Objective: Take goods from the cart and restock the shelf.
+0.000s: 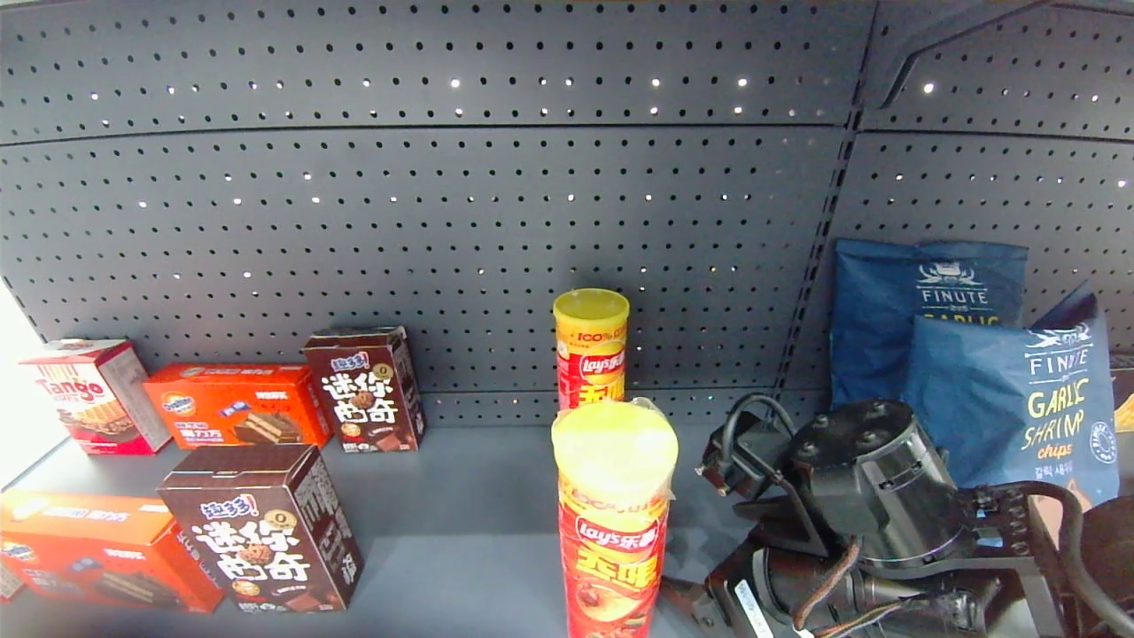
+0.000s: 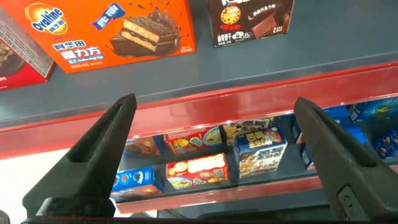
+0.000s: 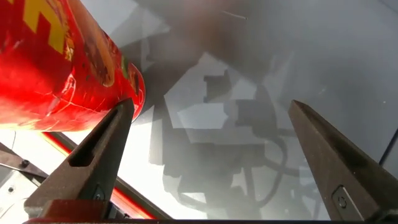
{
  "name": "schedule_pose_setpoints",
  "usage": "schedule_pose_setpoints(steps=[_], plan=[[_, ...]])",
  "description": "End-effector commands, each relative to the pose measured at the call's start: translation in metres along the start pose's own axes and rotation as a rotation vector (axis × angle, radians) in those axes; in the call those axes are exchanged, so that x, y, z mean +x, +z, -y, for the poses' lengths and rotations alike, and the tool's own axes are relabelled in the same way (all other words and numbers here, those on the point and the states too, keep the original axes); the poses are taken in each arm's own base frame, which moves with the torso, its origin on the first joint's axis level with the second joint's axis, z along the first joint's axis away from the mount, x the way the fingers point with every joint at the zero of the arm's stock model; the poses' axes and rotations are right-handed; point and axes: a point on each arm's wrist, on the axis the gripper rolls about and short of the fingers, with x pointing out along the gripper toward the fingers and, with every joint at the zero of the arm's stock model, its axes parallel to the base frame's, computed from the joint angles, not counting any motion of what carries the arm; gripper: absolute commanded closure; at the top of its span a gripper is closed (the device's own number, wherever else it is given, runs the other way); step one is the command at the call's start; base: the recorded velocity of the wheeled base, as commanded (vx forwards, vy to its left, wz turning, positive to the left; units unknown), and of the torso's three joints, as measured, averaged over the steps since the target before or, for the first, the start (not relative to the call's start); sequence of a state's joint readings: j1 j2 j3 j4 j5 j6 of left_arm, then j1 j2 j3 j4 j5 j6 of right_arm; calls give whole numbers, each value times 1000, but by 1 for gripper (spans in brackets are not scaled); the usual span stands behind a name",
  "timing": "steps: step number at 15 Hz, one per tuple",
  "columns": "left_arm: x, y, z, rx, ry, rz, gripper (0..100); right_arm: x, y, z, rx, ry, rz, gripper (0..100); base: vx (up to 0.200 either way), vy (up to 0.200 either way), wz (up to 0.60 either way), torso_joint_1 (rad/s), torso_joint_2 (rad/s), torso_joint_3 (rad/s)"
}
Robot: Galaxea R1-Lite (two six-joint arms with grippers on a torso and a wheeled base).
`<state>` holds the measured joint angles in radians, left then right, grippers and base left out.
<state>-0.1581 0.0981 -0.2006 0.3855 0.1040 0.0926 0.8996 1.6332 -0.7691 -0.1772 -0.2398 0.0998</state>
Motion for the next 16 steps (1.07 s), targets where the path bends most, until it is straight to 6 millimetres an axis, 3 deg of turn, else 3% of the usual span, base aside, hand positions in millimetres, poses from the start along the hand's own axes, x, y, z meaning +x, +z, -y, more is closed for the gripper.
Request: schedule_pose_setpoints(steps=[1, 13, 16], plan=[[0, 0, 0, 0, 0, -1, 0, 1, 0, -2, -4, 5, -2, 0, 0, 0, 0, 0, 0, 0], [0, 0, 0, 0, 0, -2, 0, 3, 0, -7, -15, 14, -6, 0, 0, 0, 0, 0, 0, 0], [0, 0, 0, -14, 0, -2, 0, -7, -1, -3, -7, 13, 13, 0, 0, 0, 0, 0, 0, 0]])
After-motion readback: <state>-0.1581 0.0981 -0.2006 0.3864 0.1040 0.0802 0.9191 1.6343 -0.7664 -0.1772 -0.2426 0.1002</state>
